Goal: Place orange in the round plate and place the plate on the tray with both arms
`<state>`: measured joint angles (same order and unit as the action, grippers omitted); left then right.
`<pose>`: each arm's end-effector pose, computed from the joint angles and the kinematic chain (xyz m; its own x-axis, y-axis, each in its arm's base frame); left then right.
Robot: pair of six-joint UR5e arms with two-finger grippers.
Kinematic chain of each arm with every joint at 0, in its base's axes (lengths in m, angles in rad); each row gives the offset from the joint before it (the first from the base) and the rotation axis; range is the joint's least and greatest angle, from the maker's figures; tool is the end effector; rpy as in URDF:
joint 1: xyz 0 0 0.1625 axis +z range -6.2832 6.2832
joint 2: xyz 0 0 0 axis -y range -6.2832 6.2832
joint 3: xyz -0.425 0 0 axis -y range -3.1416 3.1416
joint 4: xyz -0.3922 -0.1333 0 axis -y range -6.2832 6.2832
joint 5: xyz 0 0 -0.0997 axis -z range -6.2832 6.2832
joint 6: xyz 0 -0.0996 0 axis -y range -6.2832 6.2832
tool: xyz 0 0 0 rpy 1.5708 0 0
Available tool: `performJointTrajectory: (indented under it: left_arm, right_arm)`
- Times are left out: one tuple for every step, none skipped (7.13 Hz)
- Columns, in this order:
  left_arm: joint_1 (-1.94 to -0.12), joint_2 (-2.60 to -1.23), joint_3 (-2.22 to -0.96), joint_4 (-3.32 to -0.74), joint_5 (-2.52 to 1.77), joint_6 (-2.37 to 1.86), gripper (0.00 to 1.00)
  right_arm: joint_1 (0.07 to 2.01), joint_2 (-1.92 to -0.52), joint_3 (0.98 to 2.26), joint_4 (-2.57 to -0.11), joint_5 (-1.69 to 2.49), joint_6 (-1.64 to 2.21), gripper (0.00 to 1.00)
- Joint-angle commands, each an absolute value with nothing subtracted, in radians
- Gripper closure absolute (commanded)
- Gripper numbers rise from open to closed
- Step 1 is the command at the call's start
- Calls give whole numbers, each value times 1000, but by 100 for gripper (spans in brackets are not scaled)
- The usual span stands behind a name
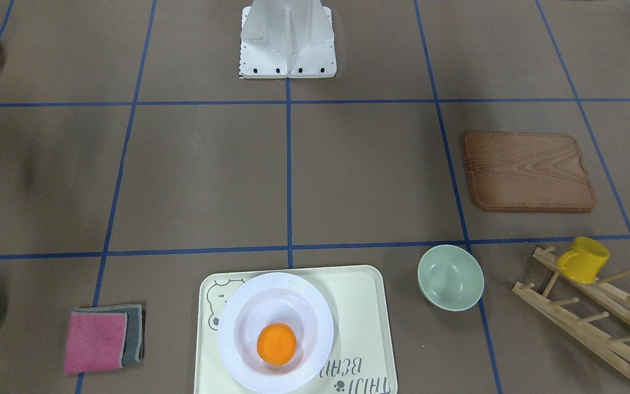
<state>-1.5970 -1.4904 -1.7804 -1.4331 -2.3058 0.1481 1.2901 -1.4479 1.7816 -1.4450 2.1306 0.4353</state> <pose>-0.0784 -0.4520 0.6103 0.7372 0.1227 -0.6645 -0.0835 0.9924 0.0906 -0.0749 -0.5502 0.4873 0.7838 -0.0549 0.6186 -0.0907 0.9753 0.2014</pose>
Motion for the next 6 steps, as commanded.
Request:
performJointTrajectory:
  left_arm:
    - [-1595, -1465, -1798, -1434, -2307, 149, 1]
    - [-1595, -1459, -1799, -1433, -2310, 149, 1]
    - [-1595, -1451, -1799, -1434, -2312, 149, 1]
    - [-1595, -1451, -1799, -1434, -2313, 149, 1]
    - [-1595, -1451, -1799, -1434, -2313, 149, 1]
    - [-1595, -1451, -1801, -1436, -2313, 149, 1]
  right_arm:
    - [1454, -1583, 1782, -1511, 2208, 100, 0]
    - [1520, -1618, 1784, -1570, 2277, -10, 0]
    - [1584, -1668, 1793, -1587, 2289, -90, 0]
    - [1615, -1701, 1795, -1589, 2289, -121, 0]
    - [1618, -1713, 1796, -1589, 2289, -121, 0]
    - [1618, -1718, 1798, -1588, 2293, -121, 0]
